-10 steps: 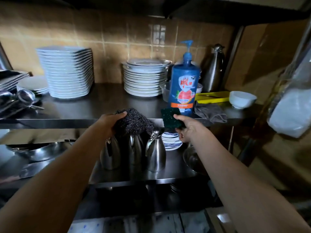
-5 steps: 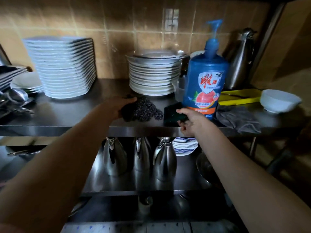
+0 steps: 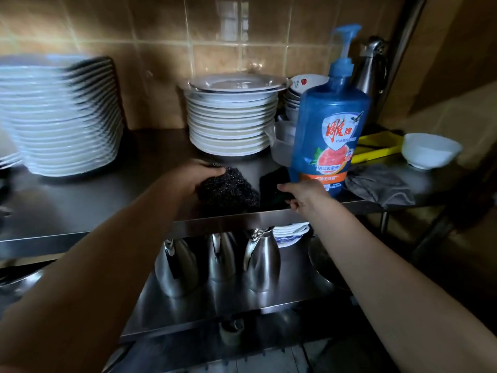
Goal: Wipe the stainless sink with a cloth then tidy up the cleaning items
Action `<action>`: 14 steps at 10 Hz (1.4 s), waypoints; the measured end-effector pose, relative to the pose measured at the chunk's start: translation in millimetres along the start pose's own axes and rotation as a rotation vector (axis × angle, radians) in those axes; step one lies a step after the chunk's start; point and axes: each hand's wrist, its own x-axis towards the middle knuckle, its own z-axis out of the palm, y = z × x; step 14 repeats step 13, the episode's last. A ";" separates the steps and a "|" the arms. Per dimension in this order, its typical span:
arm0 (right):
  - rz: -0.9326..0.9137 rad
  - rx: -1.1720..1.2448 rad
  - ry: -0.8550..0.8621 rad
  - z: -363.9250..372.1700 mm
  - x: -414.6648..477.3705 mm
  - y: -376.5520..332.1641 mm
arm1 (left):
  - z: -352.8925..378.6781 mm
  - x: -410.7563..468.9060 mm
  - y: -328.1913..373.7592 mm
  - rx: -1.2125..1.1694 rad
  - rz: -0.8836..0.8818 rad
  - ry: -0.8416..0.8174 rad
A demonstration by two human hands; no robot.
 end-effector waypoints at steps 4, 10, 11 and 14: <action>-0.336 -0.456 0.333 3.4 -13.3 19.8 | -17.9 7.2 -19.3 0.389 0.233 0.015; -0.425 -0.429 0.342 3.1 -32.0 29.7 | -19.5 -2.0 -33.5 0.516 0.337 -0.043; -0.426 -0.372 0.332 0.0 -34.6 30.9 | -18.1 -6.0 -30.6 0.488 0.354 0.011; -0.460 -0.230 0.321 -3.4 -44.0 30.7 | -13.9 -25.9 -16.0 0.360 0.470 0.108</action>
